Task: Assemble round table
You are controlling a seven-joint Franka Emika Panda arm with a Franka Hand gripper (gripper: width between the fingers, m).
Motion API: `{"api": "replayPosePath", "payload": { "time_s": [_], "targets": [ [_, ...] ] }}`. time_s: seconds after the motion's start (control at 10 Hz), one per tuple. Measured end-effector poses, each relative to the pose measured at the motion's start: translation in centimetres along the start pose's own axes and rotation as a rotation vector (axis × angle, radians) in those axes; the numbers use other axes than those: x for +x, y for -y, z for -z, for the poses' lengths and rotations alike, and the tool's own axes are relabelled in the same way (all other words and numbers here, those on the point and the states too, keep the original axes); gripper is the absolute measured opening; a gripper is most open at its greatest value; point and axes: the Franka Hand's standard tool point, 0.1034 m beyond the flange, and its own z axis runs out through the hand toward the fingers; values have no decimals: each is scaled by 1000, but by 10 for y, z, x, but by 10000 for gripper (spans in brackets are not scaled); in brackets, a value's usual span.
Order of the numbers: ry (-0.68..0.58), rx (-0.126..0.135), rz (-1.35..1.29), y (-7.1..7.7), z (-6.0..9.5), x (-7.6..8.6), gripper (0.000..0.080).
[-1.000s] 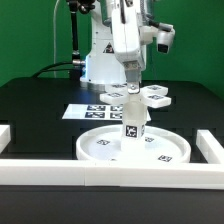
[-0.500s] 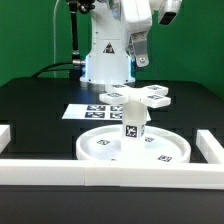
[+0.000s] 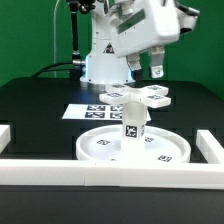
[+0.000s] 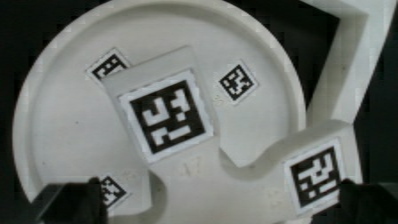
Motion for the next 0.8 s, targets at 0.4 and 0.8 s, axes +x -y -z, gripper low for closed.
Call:
{"api": "replayPosePath", "payload": {
  "time_s": [0.4,0.8],
  "targets": [
    [82,-69,443,3,-2,-11,649],
    [92,-60,746,2,-2,-10,649]
  ]
}}
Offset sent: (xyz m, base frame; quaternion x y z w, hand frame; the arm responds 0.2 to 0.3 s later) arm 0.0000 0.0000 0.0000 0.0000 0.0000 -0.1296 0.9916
